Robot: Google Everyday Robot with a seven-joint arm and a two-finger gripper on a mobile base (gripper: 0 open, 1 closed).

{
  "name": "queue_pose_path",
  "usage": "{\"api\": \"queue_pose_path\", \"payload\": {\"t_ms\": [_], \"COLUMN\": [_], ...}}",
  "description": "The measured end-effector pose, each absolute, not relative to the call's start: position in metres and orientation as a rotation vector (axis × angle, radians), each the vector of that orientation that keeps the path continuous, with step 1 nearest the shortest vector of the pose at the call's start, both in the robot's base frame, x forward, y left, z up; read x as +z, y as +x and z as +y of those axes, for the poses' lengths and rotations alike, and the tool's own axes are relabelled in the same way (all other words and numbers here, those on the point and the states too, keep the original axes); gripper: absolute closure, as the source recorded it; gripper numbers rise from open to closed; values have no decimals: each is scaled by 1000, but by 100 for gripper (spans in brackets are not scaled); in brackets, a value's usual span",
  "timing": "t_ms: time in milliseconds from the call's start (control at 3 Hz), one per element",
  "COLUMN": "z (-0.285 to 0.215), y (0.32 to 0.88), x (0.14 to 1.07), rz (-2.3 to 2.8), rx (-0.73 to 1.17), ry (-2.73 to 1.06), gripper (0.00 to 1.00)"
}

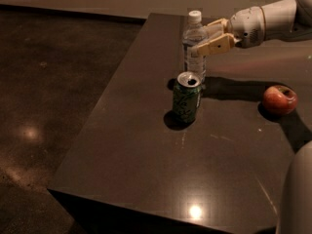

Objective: Place blue plastic bottle upright

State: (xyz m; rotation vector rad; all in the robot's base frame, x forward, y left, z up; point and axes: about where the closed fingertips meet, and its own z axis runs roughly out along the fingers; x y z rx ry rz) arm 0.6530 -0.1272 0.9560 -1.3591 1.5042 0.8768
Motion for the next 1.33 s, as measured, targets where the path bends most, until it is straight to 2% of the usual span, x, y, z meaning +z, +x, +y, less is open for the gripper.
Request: {"api": "queue_pose_path", "payload": {"t_ms": [333,667,1333], "z": [-126,-124,-119], "y": [653,653,654], "x": [950,947,943], "rz": [1494,1477,1459], "rx": [911,971,1047], "ry": [-1342,-1321,-1294], "gripper": [100,85,38]}}
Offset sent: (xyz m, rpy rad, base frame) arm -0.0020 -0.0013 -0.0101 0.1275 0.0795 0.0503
